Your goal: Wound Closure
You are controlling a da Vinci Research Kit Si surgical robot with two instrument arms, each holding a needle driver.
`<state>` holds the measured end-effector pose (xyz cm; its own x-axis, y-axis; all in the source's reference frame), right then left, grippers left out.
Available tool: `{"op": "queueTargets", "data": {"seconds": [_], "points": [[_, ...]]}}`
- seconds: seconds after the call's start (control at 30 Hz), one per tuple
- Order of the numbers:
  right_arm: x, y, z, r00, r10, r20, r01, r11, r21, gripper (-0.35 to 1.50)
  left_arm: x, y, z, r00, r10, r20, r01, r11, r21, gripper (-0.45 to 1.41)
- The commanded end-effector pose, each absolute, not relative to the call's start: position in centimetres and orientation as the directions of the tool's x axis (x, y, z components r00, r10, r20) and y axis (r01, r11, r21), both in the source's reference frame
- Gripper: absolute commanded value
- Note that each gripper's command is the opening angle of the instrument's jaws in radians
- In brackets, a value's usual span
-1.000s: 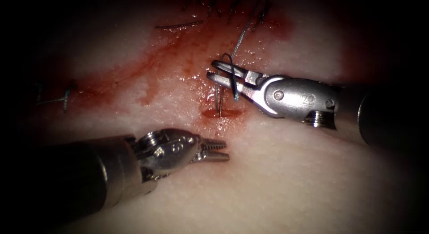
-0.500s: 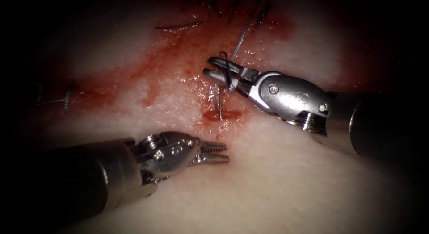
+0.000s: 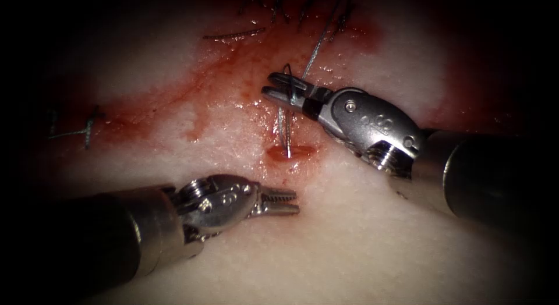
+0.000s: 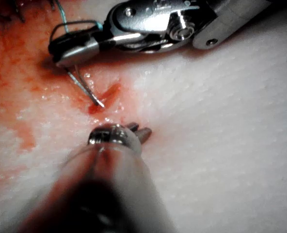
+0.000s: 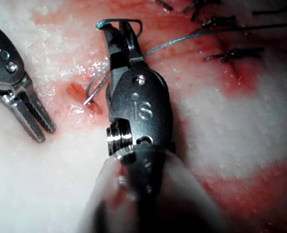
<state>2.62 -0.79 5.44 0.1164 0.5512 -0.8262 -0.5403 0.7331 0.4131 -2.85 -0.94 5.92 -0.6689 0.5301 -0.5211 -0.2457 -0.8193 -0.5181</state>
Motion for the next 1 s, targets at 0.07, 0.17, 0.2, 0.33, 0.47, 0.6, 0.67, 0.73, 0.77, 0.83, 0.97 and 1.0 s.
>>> {"op": "queueTargets", "data": {"seconds": [0.07, 0.17, 0.2, 0.33, 0.47, 0.6, 0.67, 0.73, 0.77, 0.83, 0.97, 1.0], "points": [[2.73, -0.79, 5.5, 0.106, 0.572, -0.814, -0.534, 0.723, 0.438, -0.35, -2.9, -0.97, 6.0, -0.669, 0.533, -0.519, -0.248, -0.818, -0.52, 0.27], [2.74, -0.78, 5.51, 0.094, 0.6, -0.795, -0.531, 0.705, 0.47, -0.35, -2.89, -1.0, 6.02, -0.674, 0.528, -0.517, -0.245, -0.82, -0.517, 0.27], [2.74, -0.77, 5.51, 0.09, 0.609, -0.788, -0.53, 0.699, 0.48, -0.35, -2.89, -1.01, 6.03, -0.674, 0.531, -0.513, -0.246, -0.817, -0.521, 0.27], [2.76, -0.74, 5.53, 0.062, 0.666, -0.743, -0.519, 0.657, 0.546, -0.35, -2.87, -1.07, 6.06, -0.677, 0.53, -0.511, -0.243, -0.816, -0.524, 0.27], [2.78, -0.72, 5.55, 0.029, 0.731, -0.681, -0.512, 0.596, 0.618, -0.35, -2.85, -1.1, 6.08, -0.679, 0.53, -0.508, -0.244, -0.815, -0.525, 0.27], [2.8, -0.7, 5.56, 0.008, 0.773, -0.634, -0.501, 0.552, 0.666, -0.35, -2.82, -1.12, 6.1, -0.68, 0.531, -0.505, -0.245, -0.814, -0.526, 0.26], [2.81, -0.7, 5.56, 0.001, 0.792, -0.611, -0.498, 0.53, 0.686, -0.35, -2.82, -1.13, 6.12, -0.681, 0.534, -0.501, -0.248, -0.812, -0.528, 0.26], [2.81, -0.7, 5.56, -0.016, 0.814, -0.58, -0.494, 0.498, 0.713, -0.35, -2.81, -1.13, 6.15, -0.682, 0.537, -0.497, -0.251, -0.81, -0.529, 0.26], [2.81, -0.7, 5.56, -0.022, 0.824, -0.566, -0.494, 0.483, 0.722, -0.35, -2.81, -1.14, 6.15, -0.682, 0.536, -0.498, -0.251, -0.811, -0.529, 0.26], [2.81, -0.7, 5.56, -0.037, 0.845, -0.533, -0.495, 0.448, 0.744, -0.35, -2.8, -1.14, 6.17, -0.682, 0.534, -0.499, -0.25, -0.812, -0.528, 0.26], [2.8, -0.69, 5.57, -0.076, 0.892, -0.445, -0.5, 0.352, 0.791, -0.35, -2.79, -1.16, 6.21, -0.685, 0.535, -0.494, -0.253, -0.811, -0.528, 0.24], [2.8, -0.69, 5.57, -0.088, 0.906, -0.414, -0.506, 0.318, 0.802, -0.35, -2.79, -1.16, 6.21, -0.688, 0.534, -0.492, -0.252, -0.811, -0.528, 0.24]]}}
